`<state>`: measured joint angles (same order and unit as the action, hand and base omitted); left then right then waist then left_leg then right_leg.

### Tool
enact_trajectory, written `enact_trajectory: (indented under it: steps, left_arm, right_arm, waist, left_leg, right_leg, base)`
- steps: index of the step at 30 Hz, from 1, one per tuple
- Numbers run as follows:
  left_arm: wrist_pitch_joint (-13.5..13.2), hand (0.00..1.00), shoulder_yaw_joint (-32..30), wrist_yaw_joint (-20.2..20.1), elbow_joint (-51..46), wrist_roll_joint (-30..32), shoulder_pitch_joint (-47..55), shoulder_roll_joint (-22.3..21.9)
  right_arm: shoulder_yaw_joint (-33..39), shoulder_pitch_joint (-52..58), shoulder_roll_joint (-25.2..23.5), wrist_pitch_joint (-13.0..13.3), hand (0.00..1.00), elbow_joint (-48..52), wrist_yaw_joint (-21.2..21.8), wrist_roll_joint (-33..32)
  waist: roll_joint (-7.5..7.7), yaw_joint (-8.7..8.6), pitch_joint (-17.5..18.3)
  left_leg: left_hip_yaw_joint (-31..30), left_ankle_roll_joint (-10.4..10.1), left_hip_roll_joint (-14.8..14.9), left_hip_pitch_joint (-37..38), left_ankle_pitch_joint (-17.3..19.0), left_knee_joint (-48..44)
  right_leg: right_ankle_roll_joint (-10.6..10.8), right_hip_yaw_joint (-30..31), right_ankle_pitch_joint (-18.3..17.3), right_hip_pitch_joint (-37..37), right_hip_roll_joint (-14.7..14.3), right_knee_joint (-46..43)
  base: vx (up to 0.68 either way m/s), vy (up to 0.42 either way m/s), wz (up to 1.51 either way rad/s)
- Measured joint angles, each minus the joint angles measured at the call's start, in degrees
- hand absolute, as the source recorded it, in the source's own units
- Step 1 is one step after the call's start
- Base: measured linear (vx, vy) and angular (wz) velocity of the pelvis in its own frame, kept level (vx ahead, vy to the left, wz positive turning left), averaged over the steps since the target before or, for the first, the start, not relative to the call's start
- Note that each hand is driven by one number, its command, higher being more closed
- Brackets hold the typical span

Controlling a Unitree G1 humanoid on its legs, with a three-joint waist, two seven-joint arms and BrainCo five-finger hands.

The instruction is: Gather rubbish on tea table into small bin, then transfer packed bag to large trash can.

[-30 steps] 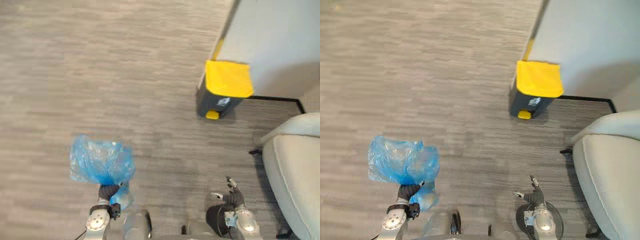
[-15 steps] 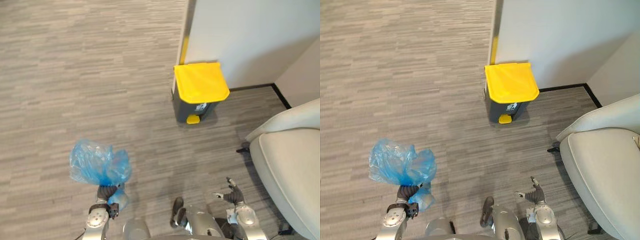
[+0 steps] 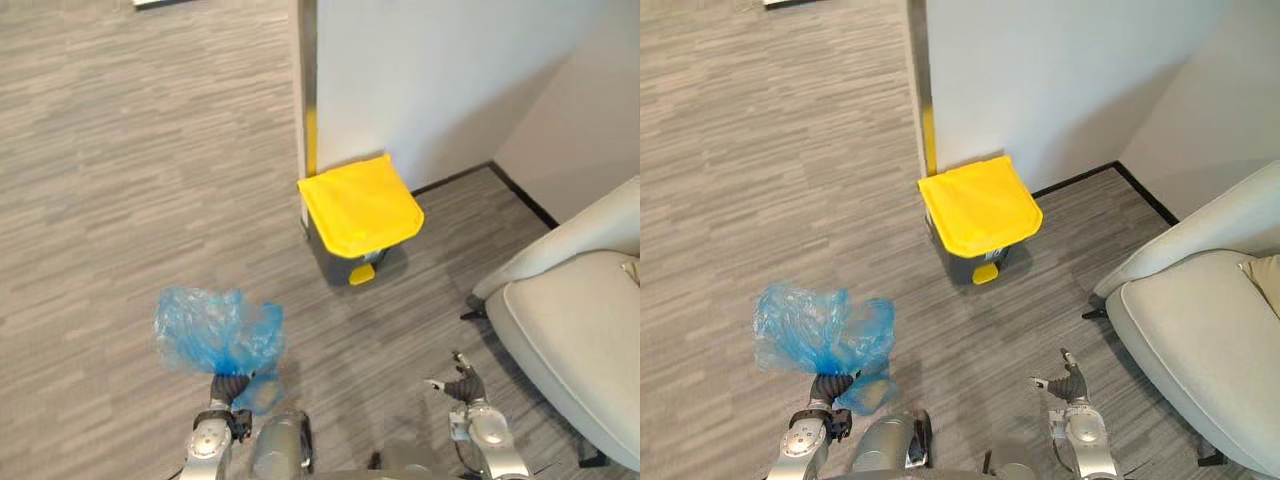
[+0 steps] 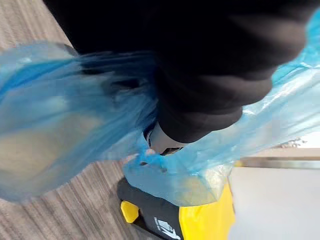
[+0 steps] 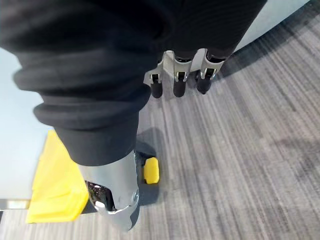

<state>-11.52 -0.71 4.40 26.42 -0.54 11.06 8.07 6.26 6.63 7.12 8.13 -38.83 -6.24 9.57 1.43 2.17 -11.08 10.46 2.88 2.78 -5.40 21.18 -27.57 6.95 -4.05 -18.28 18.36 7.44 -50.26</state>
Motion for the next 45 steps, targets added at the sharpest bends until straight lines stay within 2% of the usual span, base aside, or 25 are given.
enact_trajectory:
  steps: [2, 3, 4, 5, 6, 7, 8, 9, 10, 11, 12, 14, 16, 17, 18, 21, 26, 33, 37, 40, 41, 42, 43, 44, 45]
  left_arm:
    - [0.02, 1.0, -0.09, 0.58, -0.12, -0.21, -1.18, 0.0]
    - [0.01, 1.0, -0.21, 0.79, -0.07, -0.58, -1.56, -0.01]
    - [-0.01, 1.0, -1.05, 0.91, 0.2, -1.11, -1.58, 0.01]
    - [-0.01, 1.0, -1.23, 0.95, 0.57, -1.12, -1.53, 0.02]
    - [0.02, 1.0, -1.25, 1.04, 2.23, -1.11, -1.73, -0.78]
    - [0.03, 1.0, -1.33, 1.04, 2.86, -1.1, -1.71, -1.08]
    - [0.04, 1.0, -1.42, 1.05, 3.31, -1.1, -1.56, -1.38]
    - [0.04, 1.0, -1.49, 1.06, 3.3, -1.11, -1.53, -1.67]
    - [0.04, 1.0, -2.01, 1.06, 3.18, -1.12, -2.13, -2.71]
    - [-0.03, 1.0, -2.4, 1.07, 2.64, -1.2, -1.93, -3.7]
    - [-0.14, 1.0, -2.15, 1.01, 2.5, -1.19, -1.96, -3.88]
    - [-0.12, 1.0, -2.13, 1.0, 2.15, -1.26, -2.44, -4.38]
    - [-0.2, 1.0, -2.03, 0.95, 1.17, -1.35, -2.76, -4.79]
    - [-0.2, 1.0, -1.94, 0.96, 1.27, -1.61, -3.27, -5.09]
    - [-0.19, 1.0, -1.82, 0.96, 1.97, -1.65, -3.61, -4.9]
    - [-0.15, 1.0, -1.2, 0.92, 2.52, -1.6, -4.57, -4.12]
    - [-0.11, 1.0, -1.17, 0.7, 3.08, -1.07, -2.96, -2.13]
    - [-0.03, 1.0, -1.11, 0.71, 3.69, -1.08, -2.34, -1.97]
    - [-0.02, 1.0, -1.15, 0.71, 3.58, -1.08, -1.22, -1.73]
    - [0.07, 1.0, -0.84, 0.57, 3.42, -1.07, -0.31, -1.72]
    - [0.08, 1.0, -0.57, 0.57, 3.34, -1.06, -0.13, -1.68]
    - [0.08, 1.0, -0.33, 0.6, 2.65, -1.07, -0.3, -1.37]
    - [0.07, 1.0, -0.18, 0.62, 2.35, -1.07, -0.48, -0.92]
    - [0.07, 1.0, -0.02, 0.7, 2.23, -1.07, -1.37, 0.07]
    - [-0.02, 1.0, -0.03, 0.81, 1.82, -1.07, -2.63, 1.25]
  right_arm:
    - [0.05, -0.13, 0.25, 0.03, 0.0, 1.36, -0.01, -0.01]
    - [0.05, -0.57, 0.56, 0.0, 0.0, 1.15, 0.0, -0.01]
    - [0.11, -1.19, 1.0, -0.01, 0.0, 0.47, -0.02, -0.02]
    - [0.11, -1.12, 1.41, 0.01, 0.0, -0.16, -0.03, -0.01]
    - [0.18, -1.34, 2.56, -0.3, 0.0, -1.72, -0.07, 0.0]
    - [0.45, -2.35, 3.15, -0.79, 0.0, -2.58, -0.06, -0.01]
    - [1.15, -3.0, 3.44, -1.03, 0.0, -2.42, -0.09, -0.01]
    - [1.28, -3.03, 3.55, -1.05, 0.0, -2.26, -0.1, -0.02]
    - [1.17, -2.02, 3.62, -1.08, 0.0, -1.01, -0.14, -0.08]
    - [1.06, -1.06, 3.36, -1.02, 0.0, 0.43, -0.21, -0.3]
    - [1.2, -1.07, 2.85, -1.0, 0.0, 1.04, -0.54, -0.81]
    - [1.32, -1.1, 2.67, -0.6, 0.0, 1.6, -1.11, -1.38]
    - [2.86, -1.11, 2.28, -0.56, 0.0, 1.94, -1.34, -2.7]
    - [3.84, -0.63, 2.32, -0.6, 0.0, 1.95, -1.31, -3.16]
    - [5.09, -0.08, 1.91, -0.79, 0.0, 1.22, -1.36, -3.67]
    - [6.52, 1.57, 0.53, -0.97, 0.0, 0.97, -1.31, -4.63]
    - [6.98, 1.42, -0.02, -0.72, 0.0, 0.06, -1.19, -4.83]
    - [7.16, 1.17, 0.07, -0.85, 0.0, -4.18, -1.22, -4.81]
    - [6.05, -1.04, 0.17, -1.14, 0.0, -5.37, -1.26, -4.78]
    - [4.36, -2.42, 0.07, -1.54, 0.0, -5.0, -1.27, -4.76]
    - [4.39, -2.7, 0.04, -1.69, 0.0, -4.77, -1.28, -4.76]
    - [4.4, -2.85, -0.12, -1.82, 0.0, -4.74, -1.27, -4.75]
    - [4.4, -2.99, -0.35, -1.86, 0.0, -4.73, -1.27, -4.71]
    - [4.4, -3.61, -1.01, -1.89, 0.0, -4.73, -1.28, -4.63]
    - [4.41, -3.97, -1.15, -1.7, 0.0, -4.15, -1.31, -4.63]
  waist:
    - [-0.33, -0.41, -0.2]
    - [-0.58, -0.9, -0.34]
    - [-0.91, -1.42, -0.54]
    - [-1.1, -1.47, -0.52]
    - [-2.58, -1.2, -0.24]
    - [-3.43, -0.97, 0.19]
    - [-3.39, -1.06, 0.17]
    - [-3.47, -1.31, 0.17]
    - [-3.39, -1.31, 0.09]
    - [-3.01, -0.75, -0.14]
    - [-3.07, 0.09, -0.1]
    - [-2.3, 0.38, 0.02]
    - [-2.94, 0.33, 0.42]
    - [-4.06, 0.21, 1.09]
    - [-4.79, 0.11, 1.68]
    - [-2.0, 0.1, 1.97]
    - [-1.72, 0.12, 2.16]
    - [-1.81, -0.22, 2.21]
    - [-1.77, 0.14, 2.2]
    - [-1.66, 0.15, 1.97]
    - [-1.31, 0.11, 1.63]
    - [-1.07, 0.22, 0.29]
    - [-0.42, 0.44, 0.02]
    - [0.39, 0.45, -0.56]
    - [1.97, 0.08, -1.34]
  left_leg:
    - [-2.61, -0.56, 0.26, 2.54, 0.98, 1.65]
    - [-3.67, -1.12, 0.83, 3.67, 1.26, 2.27]
    - [-5.36, -2.35, 1.53, 5.61, 1.82, 3.14]
    - [-6.11, -3.3, 1.94, 6.77, 2.14, 3.39]
    - [-8.01, -4.45, 3.41, 8.28, 2.7, 3.19]
    - [-9.03, -6.29, 4.79, 8.04, 1.59, 2.87]
    - [-9.51, -8.33, 4.89, 8.01, -1.4, 2.17]
    - [-9.52, -8.23, 4.56, 7.66, -3.18, 0.61]
    - [-9.38, -7.23, 4.79, 4.29, -8.49, -8.24]
    - [-8.41, -6.79, 6.85, -0.76, -12.68, -19.5]
    - [-5.45, -6.58, 8.88, -3.97, -10.12, -24.65]
    - [-2.74, -6.24, 9.65, -7.21, -7.95, -22.98]
    - [0.45, -6.03, 10.47, -10.17, -7.83, -14.51]
    - [2.38, -6.83, 10.51, -10.06, -12.71, -3.63]
    - [3.65, -5.95, 10.55, -8.6, -12.09, 1.23]
    - [4.65, -5.46, 7.64, -5.67, -12.25, 6.79]
    - [7.1, -5.45, 6.87, -3.04, -12.25, 9.28]
    - [7.36, -5.98, 7.37, -2.68, -12.58, 9.67]
    - [8.26, -5.61, 8.59, -4.62, -11.86, 7.33]
    - [7.34, -5.42, 10.34, -6.85, -7.37, 0.39]
    - [6.46, -5.14, 9.95, -6.49, -5.9, -0.03]
    - [5.24, -4.71, 8.41, -5.4, -5.52, 1.11]
    - [5.17, -4.58, 8.13, -5.13, -5.5, 1.57]
    - [4.76, -4.53, 7.98, -5.25, -5.5, 2.0]
    - [3.78, -2.68, 6.98, -7.37, -4.27, -3.74]
  right_leg:
    - [-1.27, -0.91, 0.02, 4.98, -0.69, 8.77]
    - [-1.86, -0.28, 1.49, 5.85, -1.36, 14.49]
    - [-2.59, 1.01, 6.63, 6.31, -2.58, 22.22]
    - [-3.0, 1.09, 11.71, 5.89, -3.17, 24.57]
    - [-3.95, 0.82, 16.7, 4.23, -4.22, 25.42]
    - [-5.06, 0.07, 15.74, 4.26, -4.83, 24.46]
    - [-6.06, -0.9, 13.65, 3.89, -4.42, 22.62]
    - [-6.5, -1.42, 13.33, 3.14, -4.34, 22.35]
    - [-6.78, -2.55, 12.58, -0.17, -4.22, 23.83]
    - [-7.16, -2.63, 12.27, -4.6, -4.25, 27.31]
    - [-7.19, -2.7, 12.26, -8.53, -4.6, 30.45]
    - [-7.19, -2.64, 12.26, -11.36, -4.29, 33.62]
    - [-6.96, -3.24, 12.18, -13.18, -4.31, 36.01]
    - [-5.92, -3.58, 11.69, -13.61, -5.18, 36.59]
    - [-4.41, -3.42, 10.68, -14.31, -5.75, 36.95]
    - [-4.04, -2.07, 10.85, -14.34, -3.64, 37.59]
    - [-3.4, 0.83, 11.07, -14.85, -3.15, 38.68]
    - [-3.17, 1.64, 11.3, -14.85, -3.8, 39.48]
    - [-2.85, 3.47, 13.06, -13.12, -4.64, 39.82]
    - [-1.73, 4.05, 10.89, -10.96, -5.15, 33.87]
    - [-1.18, 3.16, 10.11, -10.85, -4.32, 31.86]
    - [-0.78, 1.67, 9.65, -8.21, -3.09, 26.23]
    - [-1.01, 1.0, 9.24, -6.35, -2.75, 23.37]
    - [-2.15, -0.3, 8.17, -4.64, -2.96, 25.21]
    - [-2.03, -1.56, 9.24, -4.07, -2.38, 29.27]
  base:
    - [0.51, -0.118, 0.52]
    - [0.45, -0.159, 0.79]
    - [0.37, -0.152, 0.64]
    - [0.61, -0.233, 0.58]
    - [0.52, -0.187, 0.31]
    - [0.61, -0.238, 0.38]
    - [0.37, -0.178, 0.3]
    - [0.45, -0.241, 0.47]
    - [0.42, -0.222, 0.34]
    - [0.53, -0.224, 0.18]
    - [0.41, -0.15, -0.07]
    - [0.26, -0.058, -0.17]
    - [0.2, 0.047, -0.15]
    - [0.2, 0.136, -0.16]
    - [0.21, 0.131, -0.04]
    - [0.17, 0.115, 0.05]
    - [0.06, 0.036, -0.22]
    - [-0.02, -0.023, -0.1]
    - [-0.1, 0.016, -0.25]
    - [-0.14, 0.078, -0.13]
    - [-0.11, 0.079, 0.15]
    - [-0.15, 0.098, 0.12]
    - [-0.16, 0.088, 0.13]
    - [-0.12, 0.065, 0.27]
    - [-0.06, 0.022, 0.48]
